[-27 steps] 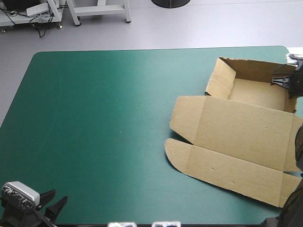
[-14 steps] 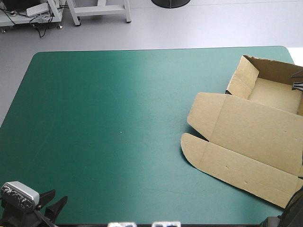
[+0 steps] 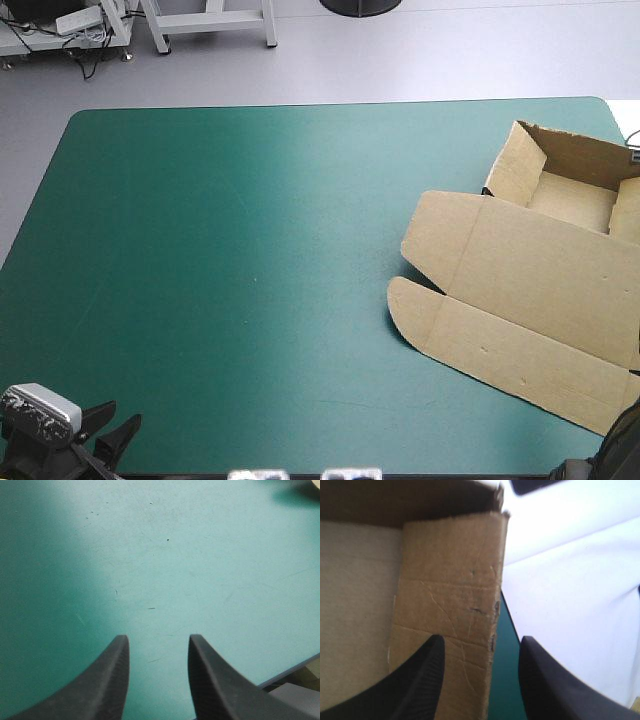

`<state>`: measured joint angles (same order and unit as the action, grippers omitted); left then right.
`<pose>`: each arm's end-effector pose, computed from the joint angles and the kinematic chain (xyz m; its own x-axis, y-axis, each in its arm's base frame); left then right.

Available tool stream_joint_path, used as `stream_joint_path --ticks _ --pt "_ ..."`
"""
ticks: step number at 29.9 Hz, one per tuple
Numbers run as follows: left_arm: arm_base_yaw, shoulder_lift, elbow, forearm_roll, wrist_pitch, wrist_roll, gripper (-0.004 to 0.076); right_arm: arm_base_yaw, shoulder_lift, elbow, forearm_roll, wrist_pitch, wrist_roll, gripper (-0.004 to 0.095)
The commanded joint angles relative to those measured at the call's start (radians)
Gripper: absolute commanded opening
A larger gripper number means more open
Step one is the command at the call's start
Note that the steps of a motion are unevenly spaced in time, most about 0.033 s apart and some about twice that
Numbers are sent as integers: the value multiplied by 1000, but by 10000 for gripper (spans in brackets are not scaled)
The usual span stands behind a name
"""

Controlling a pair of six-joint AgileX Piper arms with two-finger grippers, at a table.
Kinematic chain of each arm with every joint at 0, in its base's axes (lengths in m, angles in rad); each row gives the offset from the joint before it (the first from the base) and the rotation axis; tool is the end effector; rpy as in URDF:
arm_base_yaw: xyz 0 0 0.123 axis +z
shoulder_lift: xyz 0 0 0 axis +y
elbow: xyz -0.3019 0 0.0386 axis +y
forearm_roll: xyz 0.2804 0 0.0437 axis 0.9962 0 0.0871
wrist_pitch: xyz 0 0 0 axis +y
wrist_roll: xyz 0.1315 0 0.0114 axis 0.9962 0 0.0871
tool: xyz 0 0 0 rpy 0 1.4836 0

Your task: Fold the box

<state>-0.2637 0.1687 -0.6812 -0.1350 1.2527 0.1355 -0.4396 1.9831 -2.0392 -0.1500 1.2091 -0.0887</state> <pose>0.0303 -0.0257 0.3080 -0.5488 0.2436 -0.7997 0.4095 0.9123 -0.0031 0.4423 -0.2284 0.3293 -0.8508 0.2451 -0.4649 0.3662 0.9110 -0.1898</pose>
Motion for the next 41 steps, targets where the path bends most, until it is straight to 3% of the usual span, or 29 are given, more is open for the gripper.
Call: stream_joint_path --ticks 1,4,7,8,9,12,14,19,24,31,41 --pt "-6 17 -19 -5 40 -8 275 -3 -160 -103 -7 -28 1 437" --pt "-6 17 -19 -5 29 -8 275 -3 -249 -143 40 -46 1 348" --pt "-6 17 -19 -5 18 -8 275 -3 -350 -143 169 -58 -15 124" --pt "-6 17 -19 -5 13 -8 275 -3 -384 -143 240 -54 -45 25" --pt "-6 17 -19 -2 3 -8 275 -3 -418 -143 325 -50 -79 -13" --pt "-6 17 -19 10 -34 -1 275 0 -513 -141 538 -39 -144 3" --pt "-6 17 -19 22 -64 3 275 17 -563 -141 601 -29 -159 4" --pt "-6 17 -19 56 -91 45 275 177 -746 -80 514 23 -155 4" --pt "-6 17 -18 56 -91 70 275 339 -1000 151 392 47 -98 4" --pt "-6 17 46 56 -91 99 275 350 -1345 624 237 6 4 2" --pt "-6 -35 145 41 -111 96 275 350 -1732 1261 226 -174 107 0"
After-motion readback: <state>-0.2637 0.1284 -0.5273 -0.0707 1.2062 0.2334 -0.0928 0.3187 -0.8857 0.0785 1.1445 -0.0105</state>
